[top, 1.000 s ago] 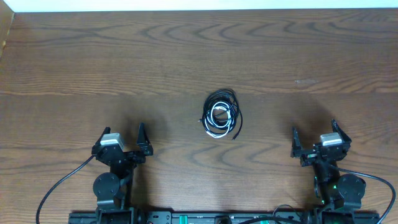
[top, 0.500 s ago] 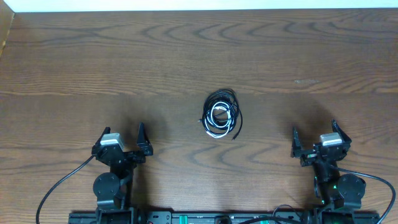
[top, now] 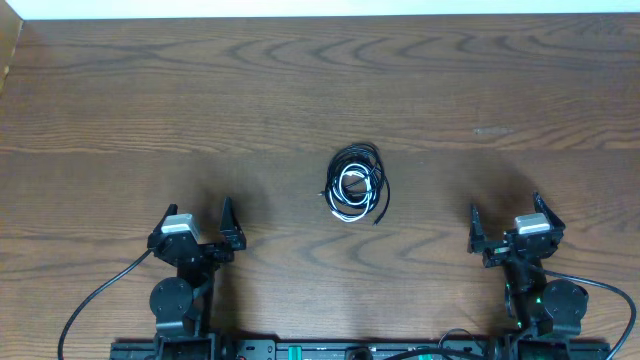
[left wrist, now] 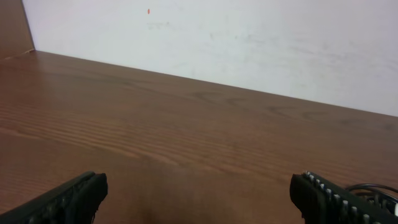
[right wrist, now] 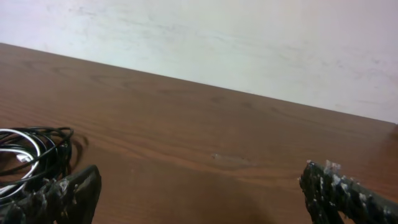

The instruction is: Untangle cables

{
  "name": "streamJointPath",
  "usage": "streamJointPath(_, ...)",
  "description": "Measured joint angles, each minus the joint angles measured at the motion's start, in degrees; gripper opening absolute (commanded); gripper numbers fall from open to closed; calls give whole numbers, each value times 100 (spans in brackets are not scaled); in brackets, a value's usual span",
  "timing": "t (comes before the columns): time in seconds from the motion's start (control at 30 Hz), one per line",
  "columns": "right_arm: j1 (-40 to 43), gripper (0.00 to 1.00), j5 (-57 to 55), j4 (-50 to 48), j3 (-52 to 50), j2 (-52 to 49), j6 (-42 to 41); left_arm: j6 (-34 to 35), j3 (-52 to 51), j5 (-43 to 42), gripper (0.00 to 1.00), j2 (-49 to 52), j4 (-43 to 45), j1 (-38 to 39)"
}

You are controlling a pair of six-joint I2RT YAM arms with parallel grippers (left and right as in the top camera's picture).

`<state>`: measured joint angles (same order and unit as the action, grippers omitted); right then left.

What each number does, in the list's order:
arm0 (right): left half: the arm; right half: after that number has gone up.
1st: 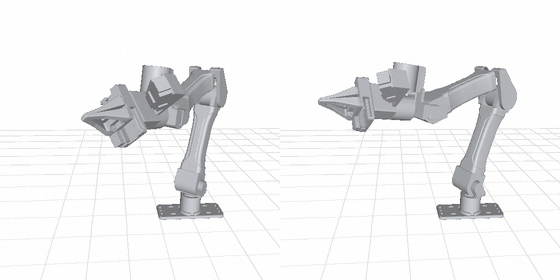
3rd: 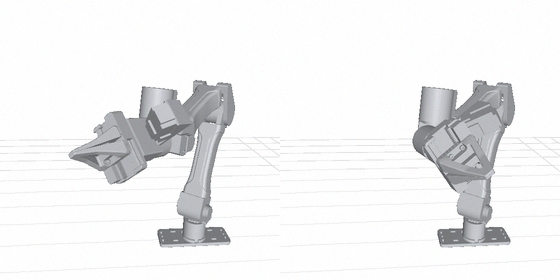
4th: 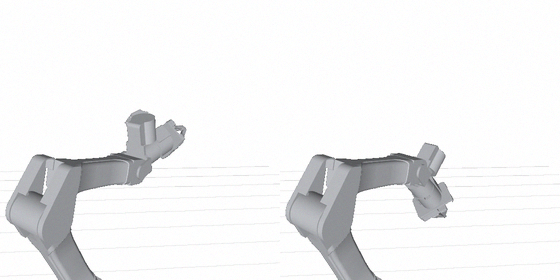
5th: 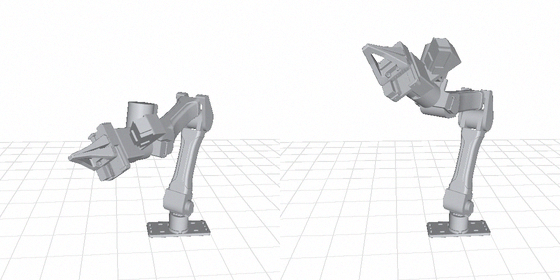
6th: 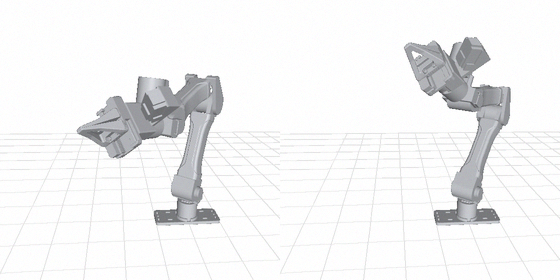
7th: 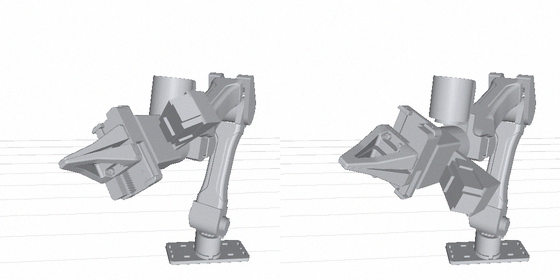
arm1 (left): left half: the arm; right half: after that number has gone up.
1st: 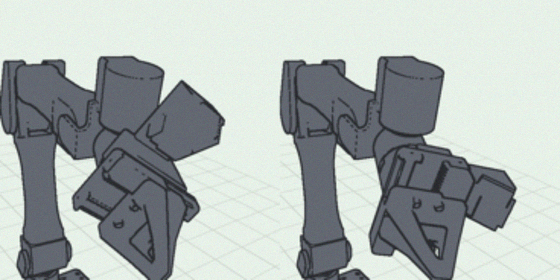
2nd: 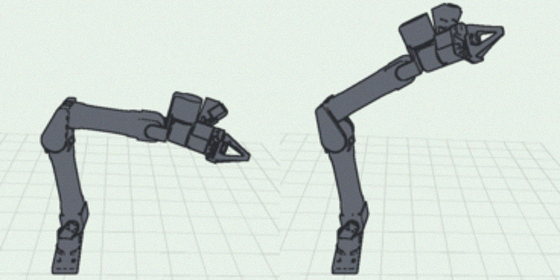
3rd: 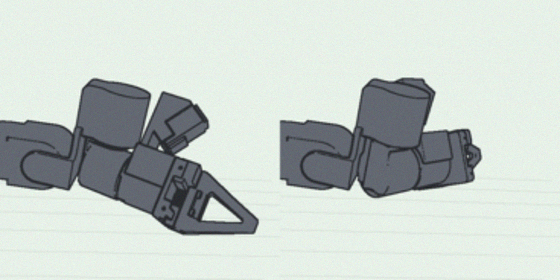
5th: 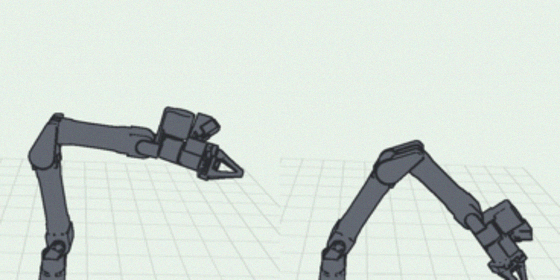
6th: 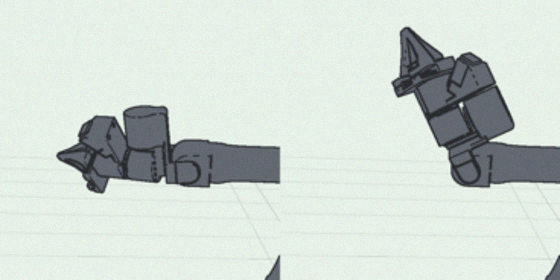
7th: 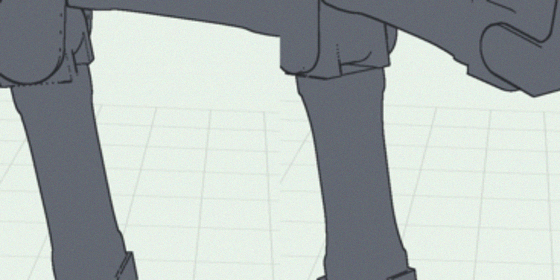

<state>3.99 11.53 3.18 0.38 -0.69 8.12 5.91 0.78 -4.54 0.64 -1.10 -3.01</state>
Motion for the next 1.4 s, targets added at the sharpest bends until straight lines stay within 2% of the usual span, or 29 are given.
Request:
streamJointPath(0.27, 0, 99, -44, 0, 0, 0, -380, 0, 120, 35, 100, 306, -245, 0)
streamJointPath(0.47, 0, 99, -221, 195, 57, -39, -632, 0, 608, 13, 99, 1143, -922, 0)
streamJointPath(0.67, 0, 99, -323, 942, 483, -468, -737, -2, 1506, -4, 99, 2243, -1541, 0)
streamJointPath(1.0, 0, 99, -363, 1956, 2083, -2312, -772, 33, 3167, -256, 99, 4024, -3165, 0)
streamJointPath(1.27, 0, 99, -361, 3279, 3429, -3952, -776, 509, 4378, -332, 99, 4894, -4516, 0)
streamJointPath(1.4, 0, 99, -323, 3853, 4122, -4730, -778, 632, 4813, -328, 99, 5090, -4826, 0)
